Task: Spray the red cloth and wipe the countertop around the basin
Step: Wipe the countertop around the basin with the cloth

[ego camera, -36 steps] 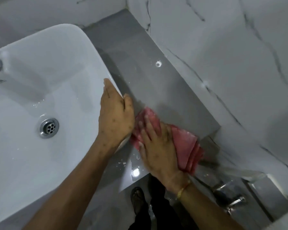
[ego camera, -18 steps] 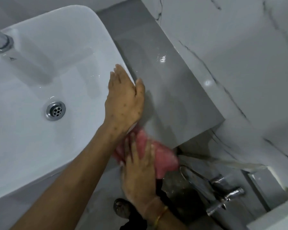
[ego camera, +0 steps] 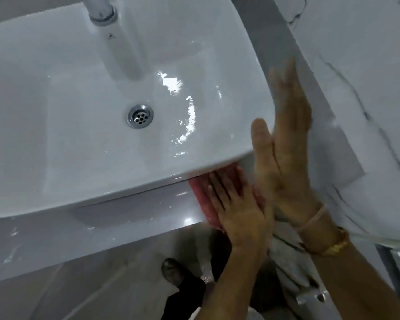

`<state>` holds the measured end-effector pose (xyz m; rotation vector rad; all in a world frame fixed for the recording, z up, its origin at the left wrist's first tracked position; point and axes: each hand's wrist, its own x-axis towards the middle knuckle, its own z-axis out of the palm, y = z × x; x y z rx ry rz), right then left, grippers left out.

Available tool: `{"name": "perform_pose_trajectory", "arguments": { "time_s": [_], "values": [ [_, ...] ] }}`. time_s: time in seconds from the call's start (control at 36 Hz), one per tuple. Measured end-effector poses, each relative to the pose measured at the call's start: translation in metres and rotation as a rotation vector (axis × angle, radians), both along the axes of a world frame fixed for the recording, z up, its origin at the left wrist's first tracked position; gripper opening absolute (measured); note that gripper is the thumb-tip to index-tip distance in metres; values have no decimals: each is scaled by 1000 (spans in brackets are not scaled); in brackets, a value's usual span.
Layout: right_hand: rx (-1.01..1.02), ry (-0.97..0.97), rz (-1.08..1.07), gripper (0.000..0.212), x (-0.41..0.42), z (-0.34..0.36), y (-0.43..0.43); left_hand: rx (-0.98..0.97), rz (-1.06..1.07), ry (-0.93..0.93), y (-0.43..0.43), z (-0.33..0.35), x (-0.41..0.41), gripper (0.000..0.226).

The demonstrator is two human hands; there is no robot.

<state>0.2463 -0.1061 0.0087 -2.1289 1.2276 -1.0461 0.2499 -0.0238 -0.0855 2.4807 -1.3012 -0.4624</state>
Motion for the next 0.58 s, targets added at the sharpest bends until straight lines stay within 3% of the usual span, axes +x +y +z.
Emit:
{"name": "perform_pose_trajectory", "arguments": {
  "time_s": [0.08,0.14,0.31,0.42,0.53,0.58],
  "values": [
    [29,407,151,55,27,-4,-11,114,-28,11,-9,-10,0,85],
    [-2,630,123,56,31,-11,-11,186,-75,35,-1,-17,2,82],
    [28,657,111,62,30,-11,-14,90,-41,-61,71,-27,88,60],
    [55,680,136,65,33,-8,-12,245,169,-193,149,-25,189,62],
    [52,692,156,65,40,-6,-4,403,205,-237,171,-22,232,62],
    [49,726,219,67,51,-3,5,304,308,-175,160,-23,219,63]
  ]
}}
